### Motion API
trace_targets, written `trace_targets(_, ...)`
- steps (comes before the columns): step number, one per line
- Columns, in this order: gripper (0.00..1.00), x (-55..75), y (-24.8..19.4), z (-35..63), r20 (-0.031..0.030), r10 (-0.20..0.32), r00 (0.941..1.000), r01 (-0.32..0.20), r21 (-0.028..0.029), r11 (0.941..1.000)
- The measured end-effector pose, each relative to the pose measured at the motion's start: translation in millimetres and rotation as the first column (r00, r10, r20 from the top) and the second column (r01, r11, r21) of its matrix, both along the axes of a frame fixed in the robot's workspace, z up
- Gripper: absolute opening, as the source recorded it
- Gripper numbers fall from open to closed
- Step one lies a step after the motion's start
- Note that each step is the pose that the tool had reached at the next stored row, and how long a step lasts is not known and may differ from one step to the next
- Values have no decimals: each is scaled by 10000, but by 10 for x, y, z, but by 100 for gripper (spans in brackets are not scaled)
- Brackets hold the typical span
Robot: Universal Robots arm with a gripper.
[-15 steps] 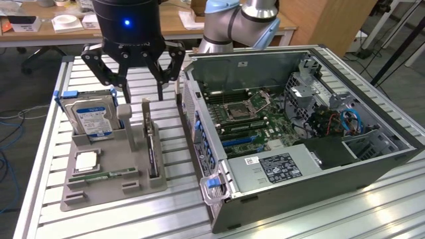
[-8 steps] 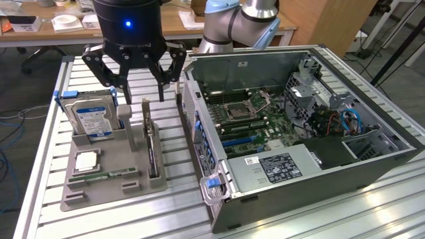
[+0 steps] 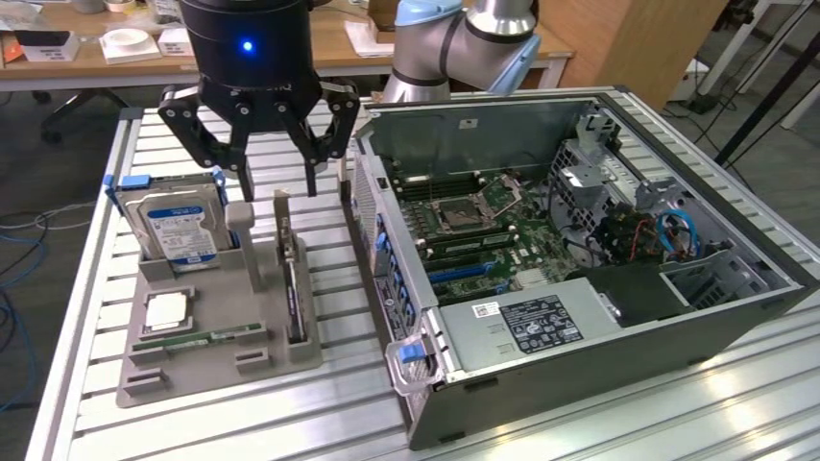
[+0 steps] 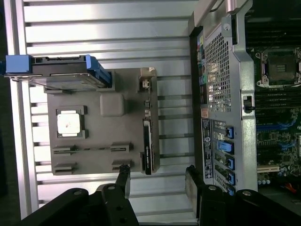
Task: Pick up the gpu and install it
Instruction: 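Pick up the gpu and move the gpu toward the slot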
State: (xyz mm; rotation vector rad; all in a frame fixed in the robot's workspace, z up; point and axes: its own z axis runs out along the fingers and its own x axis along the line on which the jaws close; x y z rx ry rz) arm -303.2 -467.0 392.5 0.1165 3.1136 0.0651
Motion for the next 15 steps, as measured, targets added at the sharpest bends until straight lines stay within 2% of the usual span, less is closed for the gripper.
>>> trace_targets(6, 59, 0, 0, -6, 0, 0, 10000, 0, 1, 10000)
trace_targets(15, 59, 0, 0, -106, 7, 1, 10000, -1, -1, 10000)
